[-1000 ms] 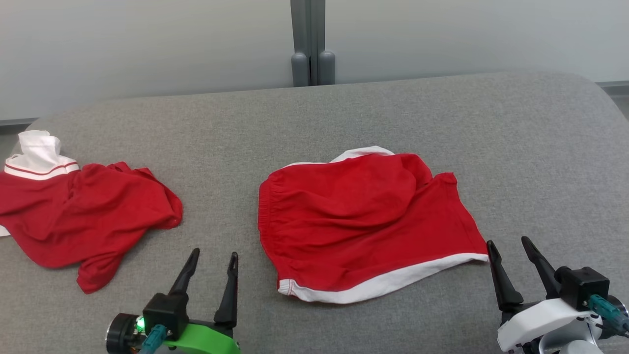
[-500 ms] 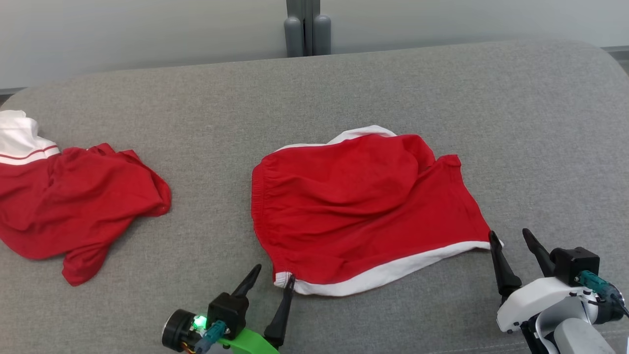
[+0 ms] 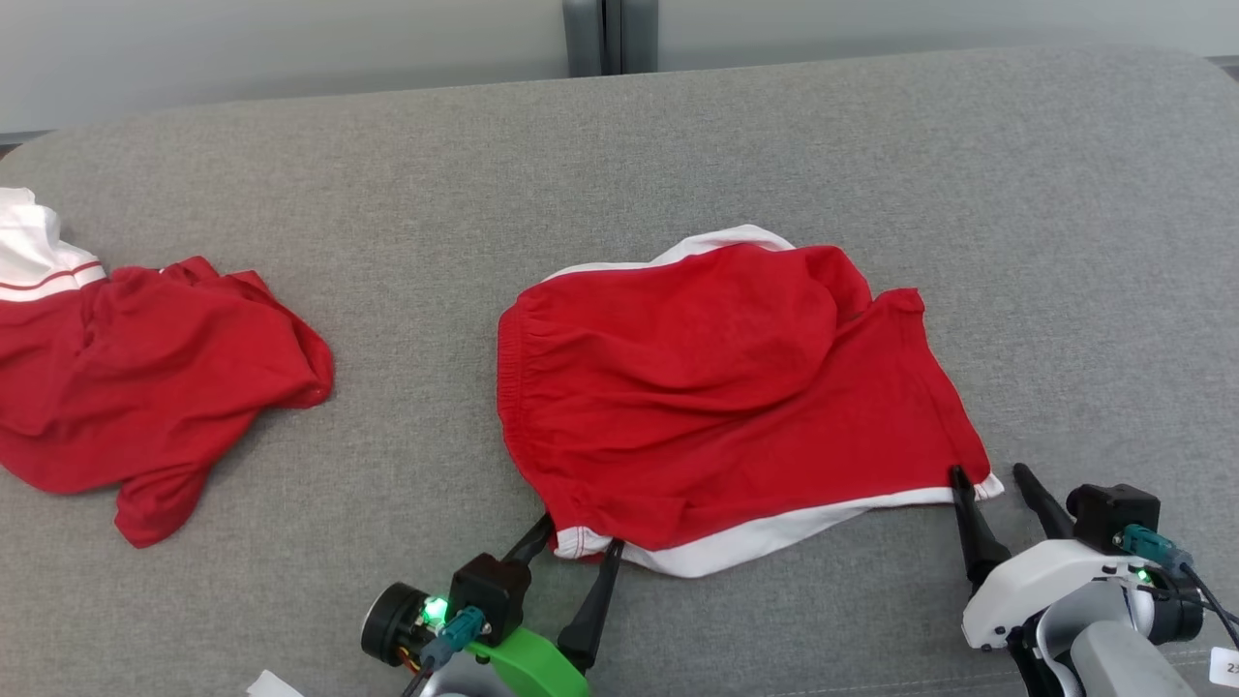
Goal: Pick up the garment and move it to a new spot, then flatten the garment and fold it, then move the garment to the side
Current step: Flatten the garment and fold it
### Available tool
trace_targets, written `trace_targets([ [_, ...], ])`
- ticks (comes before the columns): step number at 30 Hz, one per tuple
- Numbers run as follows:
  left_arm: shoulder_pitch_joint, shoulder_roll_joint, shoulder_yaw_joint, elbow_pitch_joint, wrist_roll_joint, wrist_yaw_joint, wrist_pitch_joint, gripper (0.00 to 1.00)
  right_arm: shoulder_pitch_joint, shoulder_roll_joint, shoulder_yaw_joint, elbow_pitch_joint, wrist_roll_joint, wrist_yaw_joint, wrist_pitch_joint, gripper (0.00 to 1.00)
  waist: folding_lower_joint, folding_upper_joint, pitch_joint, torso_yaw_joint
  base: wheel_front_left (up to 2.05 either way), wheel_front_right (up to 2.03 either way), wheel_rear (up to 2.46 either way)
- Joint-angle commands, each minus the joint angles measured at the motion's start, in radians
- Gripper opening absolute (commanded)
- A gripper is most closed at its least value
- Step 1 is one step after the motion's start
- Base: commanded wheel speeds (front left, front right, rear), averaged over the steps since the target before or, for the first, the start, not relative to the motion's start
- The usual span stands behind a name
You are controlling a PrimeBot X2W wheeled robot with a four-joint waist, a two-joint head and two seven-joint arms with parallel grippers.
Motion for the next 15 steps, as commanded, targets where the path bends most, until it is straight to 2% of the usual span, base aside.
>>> trace_targets([
  [1,-0.013,0.004,-0.009,0.006,-0.014,0.006,-0.001,0.43,-0.01,0.004,0.01,0.015,0.012,-0.001,-0.003,0.99,0.0,0.0,0.004,0.003,0.0,0.0,0.0],
  [2,-0.016,0.003,-0.016,0.014,-0.023,0.007,-0.001,0.0,-0.017,0.008,0.019,0.027,0.024,-0.001,-0.003,0.78,0.0,0.0,0.005,0.004,0.0,0.0,0.0],
  [4,-0.023,0.003,-0.028,0.021,-0.028,0.008,-0.001,0.0,-0.017,0.015,0.039,0.052,0.05,-0.001,-0.001,0.0,0.0,0.0,0.006,0.006,0.0,0.0,0.0],
  [8,-0.026,0.003,-0.045,0.025,-0.039,0.012,-0.001,0.0,-0.029,0.008,0.064,0.057,0.078,-0.001,-0.001,0.0,0.0,0.0,0.006,0.007,0.0,0.0,0.0],
  [15,-0.063,0.005,0.007,-0.041,-0.045,0.018,-0.001,0.0,-0.058,-0.018,0.074,-0.073,0.081,-0.001,-0.002,0.0,0.0,0.0,-0.001,0.004,0.0,0.0,0.0],
])
